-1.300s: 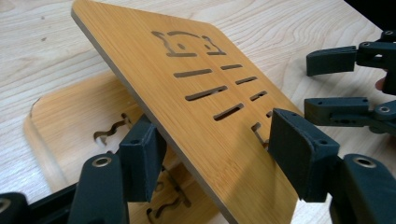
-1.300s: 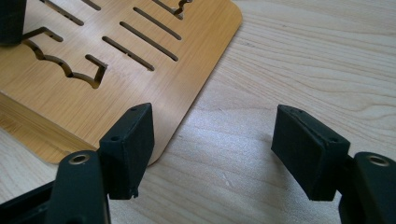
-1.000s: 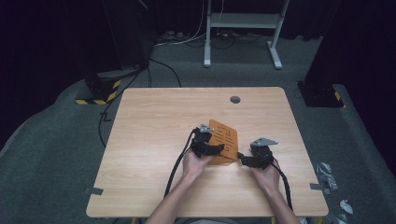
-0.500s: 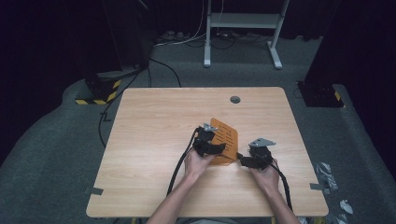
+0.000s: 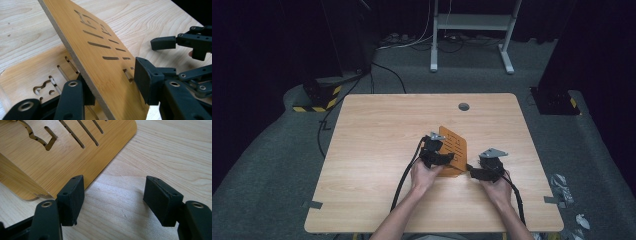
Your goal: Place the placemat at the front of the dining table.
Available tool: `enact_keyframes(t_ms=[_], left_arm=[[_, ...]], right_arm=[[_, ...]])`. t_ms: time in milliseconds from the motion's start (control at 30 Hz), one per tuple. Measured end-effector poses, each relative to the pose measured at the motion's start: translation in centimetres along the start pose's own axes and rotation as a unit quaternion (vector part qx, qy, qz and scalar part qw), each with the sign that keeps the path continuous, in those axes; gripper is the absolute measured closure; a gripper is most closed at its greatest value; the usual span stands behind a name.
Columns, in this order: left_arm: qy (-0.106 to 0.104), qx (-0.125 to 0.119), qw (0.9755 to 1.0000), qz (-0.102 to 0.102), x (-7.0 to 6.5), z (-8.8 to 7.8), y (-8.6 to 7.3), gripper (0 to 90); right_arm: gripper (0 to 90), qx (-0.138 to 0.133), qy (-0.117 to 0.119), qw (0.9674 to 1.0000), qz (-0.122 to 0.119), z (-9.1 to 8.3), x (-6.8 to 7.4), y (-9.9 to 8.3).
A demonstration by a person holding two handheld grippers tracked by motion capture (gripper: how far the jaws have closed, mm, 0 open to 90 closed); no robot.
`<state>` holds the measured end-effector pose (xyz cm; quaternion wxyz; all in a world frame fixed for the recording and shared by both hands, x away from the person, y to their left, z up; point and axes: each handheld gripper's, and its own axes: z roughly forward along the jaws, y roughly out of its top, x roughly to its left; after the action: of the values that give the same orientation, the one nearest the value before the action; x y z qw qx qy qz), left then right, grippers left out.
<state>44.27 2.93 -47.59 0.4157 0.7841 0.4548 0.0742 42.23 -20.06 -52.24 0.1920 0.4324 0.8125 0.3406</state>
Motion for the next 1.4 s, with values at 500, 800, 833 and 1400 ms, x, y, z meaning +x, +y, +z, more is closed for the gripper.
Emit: enact_keyframes(t_ms=[500,800,833,1400], left_arm=[[-0.009,-0.03,0.9995,0.007,-0.5,-0.4,0.2,64.5],[-0.02,-0.039,0.999,0.006,-0.8,-0.6,0.3,71.4],[-0.023,-0.042,0.9988,0.005,-0.8,-0.6,0.3,72.2],[-0.07,-0.079,0.9944,0.009,-1.4,-1.8,0.6,86.0]], right_arm=[[35.5,-0.007,-0.037,0.9993,-0.005,-1.2,-2.3,-1.1],[35.7,-0.01,-0.045,0.9989,-0.01,-1.2,-2.2,-1.1],[35.7,-0.01,-0.051,0.9986,-0.011,-1.2,-2.0,-1.2],[36.0,-0.012,-0.061,0.998,-0.014,-1.4,-1.9,-1.3]])
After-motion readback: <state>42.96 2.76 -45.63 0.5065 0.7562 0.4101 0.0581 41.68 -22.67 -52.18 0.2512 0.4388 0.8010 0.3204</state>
